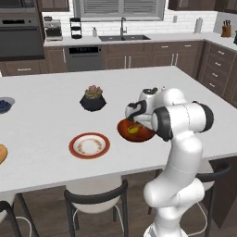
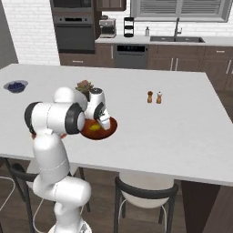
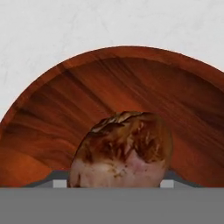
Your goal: Pick the chicken drumstick and lemon from their plates and place them in the bowl. Then put the bowl in the fridge.
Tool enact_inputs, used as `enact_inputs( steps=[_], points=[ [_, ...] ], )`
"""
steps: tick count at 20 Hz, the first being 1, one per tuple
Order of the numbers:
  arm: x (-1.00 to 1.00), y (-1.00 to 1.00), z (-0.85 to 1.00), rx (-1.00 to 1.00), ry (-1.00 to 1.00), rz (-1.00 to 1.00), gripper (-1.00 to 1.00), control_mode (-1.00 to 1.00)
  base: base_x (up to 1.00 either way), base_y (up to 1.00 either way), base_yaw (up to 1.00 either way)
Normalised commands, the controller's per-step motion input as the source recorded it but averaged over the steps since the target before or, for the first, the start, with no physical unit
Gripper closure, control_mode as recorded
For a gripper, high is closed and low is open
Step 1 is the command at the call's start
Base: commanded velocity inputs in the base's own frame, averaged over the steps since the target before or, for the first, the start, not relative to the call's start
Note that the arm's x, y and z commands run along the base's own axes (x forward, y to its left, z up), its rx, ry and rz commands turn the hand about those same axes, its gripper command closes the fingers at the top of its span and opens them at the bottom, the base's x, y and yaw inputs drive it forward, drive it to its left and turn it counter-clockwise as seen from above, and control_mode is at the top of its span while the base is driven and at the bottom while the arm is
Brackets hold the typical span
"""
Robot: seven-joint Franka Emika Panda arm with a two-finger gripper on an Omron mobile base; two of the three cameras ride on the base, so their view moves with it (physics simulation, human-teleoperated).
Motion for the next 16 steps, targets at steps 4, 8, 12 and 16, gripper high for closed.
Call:
enact_inputs(
  steps=[4,8,12,16],
  points=[
    [0.15,0.00,0.06,0.00,0.00,0.00,-1.00,-1.00,0.00,0.00,0.00],
    [-0.26,-0.08,0.53,0.05,-0.01,0.01,-1.00,-1.00,0.00,0.00,0.00],
    [-0.97,-0.40,0.85,0.12,-0.09,0.01,-1.00,-1.00,0.00,0.00,0.00],
    [-1.00,-0.72,0.57,0.11,-0.10,0.15,-1.00,-1.00,0.00,0.00,0.00]
  ],
)
